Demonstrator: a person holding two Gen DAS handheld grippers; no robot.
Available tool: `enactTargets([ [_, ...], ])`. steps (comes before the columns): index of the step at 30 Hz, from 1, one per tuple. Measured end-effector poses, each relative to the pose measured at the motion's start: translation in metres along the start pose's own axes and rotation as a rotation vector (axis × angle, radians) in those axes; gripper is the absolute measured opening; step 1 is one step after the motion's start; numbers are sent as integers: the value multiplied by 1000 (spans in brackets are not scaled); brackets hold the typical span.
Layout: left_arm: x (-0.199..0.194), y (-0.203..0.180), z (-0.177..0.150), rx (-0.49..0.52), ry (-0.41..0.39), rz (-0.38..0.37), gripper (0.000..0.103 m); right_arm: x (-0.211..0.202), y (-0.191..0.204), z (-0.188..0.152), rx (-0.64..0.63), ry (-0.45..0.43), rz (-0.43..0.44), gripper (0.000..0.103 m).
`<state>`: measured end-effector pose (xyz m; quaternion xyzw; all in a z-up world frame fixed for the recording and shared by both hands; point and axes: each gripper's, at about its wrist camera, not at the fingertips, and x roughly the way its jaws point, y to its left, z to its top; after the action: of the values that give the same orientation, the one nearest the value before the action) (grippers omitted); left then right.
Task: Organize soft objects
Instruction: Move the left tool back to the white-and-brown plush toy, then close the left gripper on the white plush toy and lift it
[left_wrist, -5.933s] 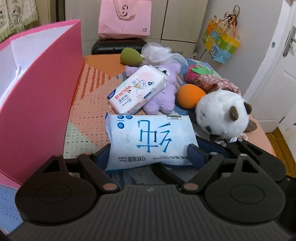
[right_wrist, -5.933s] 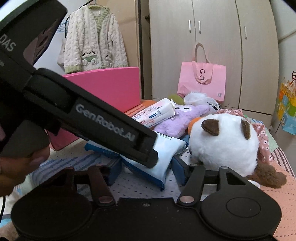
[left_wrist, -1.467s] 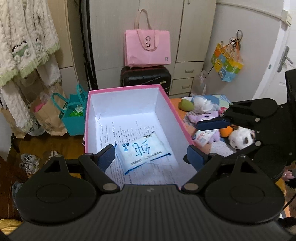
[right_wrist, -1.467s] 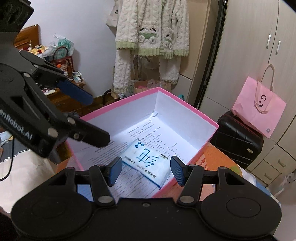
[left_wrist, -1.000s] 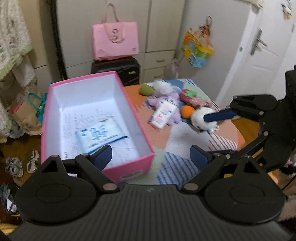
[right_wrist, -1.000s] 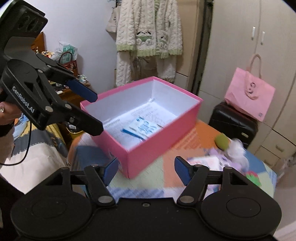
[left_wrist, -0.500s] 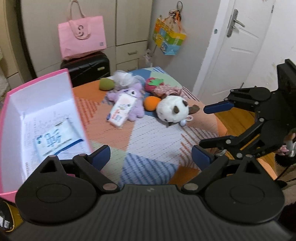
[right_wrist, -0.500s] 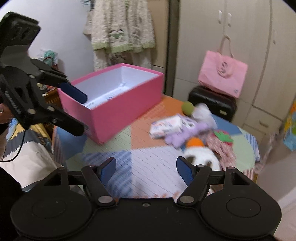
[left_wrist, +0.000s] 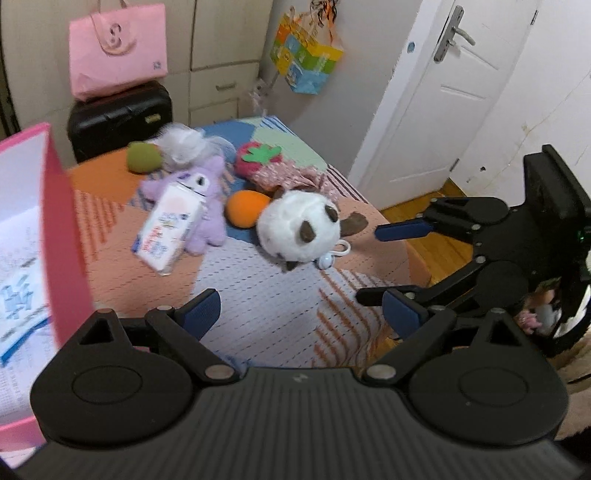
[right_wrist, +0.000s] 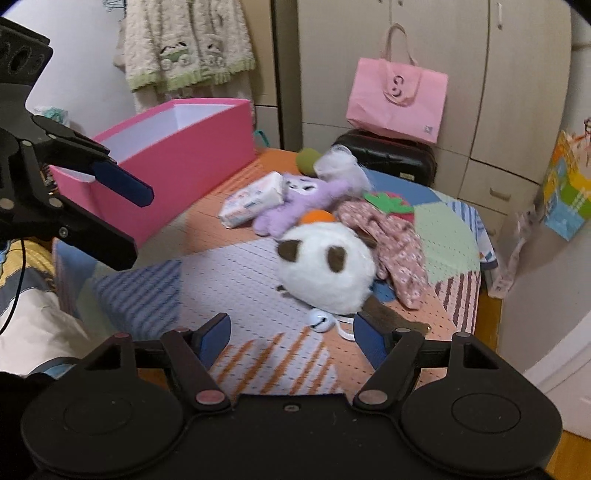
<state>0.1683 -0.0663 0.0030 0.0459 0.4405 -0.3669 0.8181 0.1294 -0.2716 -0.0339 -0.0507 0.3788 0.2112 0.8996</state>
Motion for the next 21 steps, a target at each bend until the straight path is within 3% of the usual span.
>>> enactTargets([
  [5, 29, 0, 12, 5, 39, -47, 95, 17, -11, 2, 31, -3, 33, 78],
  [12, 57, 10, 28, -28, -12, -88, 95, 31, -13, 5, -61, -38, -69, 78],
  [21, 97, 27, 34, -116, -20, -118, 95, 56, -22, 5, -84, -30, -23, 82],
])
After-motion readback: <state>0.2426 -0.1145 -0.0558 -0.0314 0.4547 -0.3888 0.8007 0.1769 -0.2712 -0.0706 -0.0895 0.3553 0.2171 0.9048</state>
